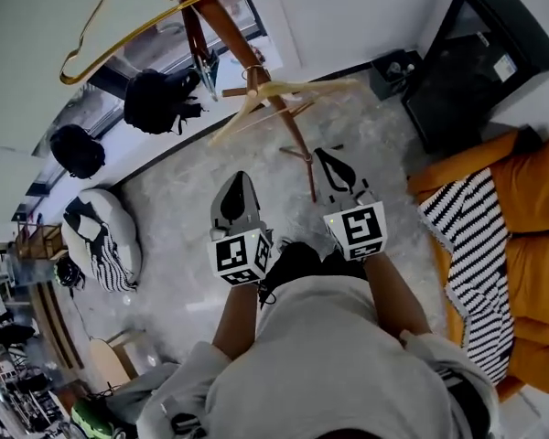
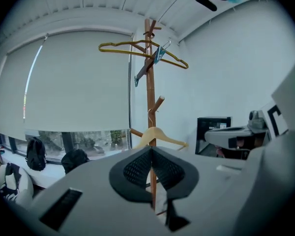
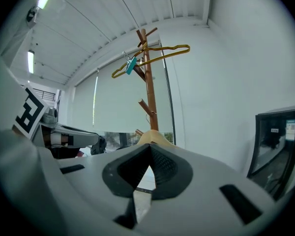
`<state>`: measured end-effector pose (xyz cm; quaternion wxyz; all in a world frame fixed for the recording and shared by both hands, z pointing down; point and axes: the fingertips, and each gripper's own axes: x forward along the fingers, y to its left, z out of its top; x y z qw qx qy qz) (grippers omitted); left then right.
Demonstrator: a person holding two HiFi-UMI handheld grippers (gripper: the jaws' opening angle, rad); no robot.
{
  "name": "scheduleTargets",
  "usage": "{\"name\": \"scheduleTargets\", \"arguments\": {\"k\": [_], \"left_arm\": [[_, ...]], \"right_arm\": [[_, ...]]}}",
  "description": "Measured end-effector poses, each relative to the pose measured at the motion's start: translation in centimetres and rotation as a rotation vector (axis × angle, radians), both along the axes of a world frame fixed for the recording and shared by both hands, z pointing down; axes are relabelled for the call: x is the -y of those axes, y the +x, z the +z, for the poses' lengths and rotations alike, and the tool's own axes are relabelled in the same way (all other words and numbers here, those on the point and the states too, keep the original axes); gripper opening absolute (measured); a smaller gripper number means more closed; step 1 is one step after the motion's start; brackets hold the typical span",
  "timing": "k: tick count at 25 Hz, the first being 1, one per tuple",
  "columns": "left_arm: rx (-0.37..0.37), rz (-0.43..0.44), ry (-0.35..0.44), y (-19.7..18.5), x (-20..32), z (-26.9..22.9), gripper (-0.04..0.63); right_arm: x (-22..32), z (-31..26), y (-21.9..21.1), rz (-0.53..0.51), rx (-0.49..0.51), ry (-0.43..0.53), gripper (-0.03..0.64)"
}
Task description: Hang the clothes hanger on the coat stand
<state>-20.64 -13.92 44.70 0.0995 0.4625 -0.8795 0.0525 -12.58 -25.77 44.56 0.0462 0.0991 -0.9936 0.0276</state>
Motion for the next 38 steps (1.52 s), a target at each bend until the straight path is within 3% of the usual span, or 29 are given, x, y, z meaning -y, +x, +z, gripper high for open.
{"name": "scheduleTargets", "arguments": {"k": [8,16,23,30,38], "left_arm": [[0.017,0.039,0.035,3.1,-1.6,-1.5,0.009],[0.032,0.043,0.126,5.1,-9.0,-4.8,0.009],[0.029,0.046,0.137,8.2,-13.5,-3.8,0.009],[0.104,0.048,0.133,10.5,-14.6,-5.8,0.009],[0.099,0.041,0.197,13.4,-11.9,-8.3,0.009]], "right_arm": [[-2.6,-1.1,1.8,0.020,0.028,0.027,0.003],[-10.2,-5.5,2.7,0.000,0.071,0.137,0.003],[-15.7,-5.2,7.3,0.024,0.011,0.154,0.004],[-14.8,-7.9,10.2,0.068,0.062,0.157,0.004],[-13.3,-10.9,12.8,0.037,0.097,0.199,0.004]]}}
